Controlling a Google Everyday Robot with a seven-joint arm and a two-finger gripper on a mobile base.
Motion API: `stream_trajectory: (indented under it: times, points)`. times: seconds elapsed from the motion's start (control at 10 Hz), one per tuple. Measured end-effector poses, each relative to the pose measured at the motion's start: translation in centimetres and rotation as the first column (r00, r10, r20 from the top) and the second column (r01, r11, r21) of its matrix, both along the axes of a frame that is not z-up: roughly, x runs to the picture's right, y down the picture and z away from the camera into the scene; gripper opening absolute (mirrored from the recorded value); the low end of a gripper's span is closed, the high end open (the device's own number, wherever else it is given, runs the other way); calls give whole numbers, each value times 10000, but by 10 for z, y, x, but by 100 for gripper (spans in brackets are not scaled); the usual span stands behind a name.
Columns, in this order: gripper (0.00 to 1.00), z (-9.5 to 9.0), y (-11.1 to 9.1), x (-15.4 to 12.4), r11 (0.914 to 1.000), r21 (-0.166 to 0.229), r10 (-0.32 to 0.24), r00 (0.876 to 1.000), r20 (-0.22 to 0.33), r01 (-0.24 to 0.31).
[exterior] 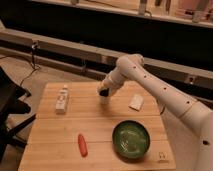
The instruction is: Place the eraser in the ceramic cup
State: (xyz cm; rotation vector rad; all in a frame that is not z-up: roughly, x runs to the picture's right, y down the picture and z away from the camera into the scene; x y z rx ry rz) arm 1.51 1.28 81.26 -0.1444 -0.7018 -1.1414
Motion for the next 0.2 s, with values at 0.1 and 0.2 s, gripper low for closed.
stream_trajectory:
  times: [0.1, 0.2]
  points:
    - [28, 2, -2, -2, 10000, -4, -47, 10000, -5, 47]
    - [39, 4, -3, -4, 10000, -20, -86, 10000, -14, 86]
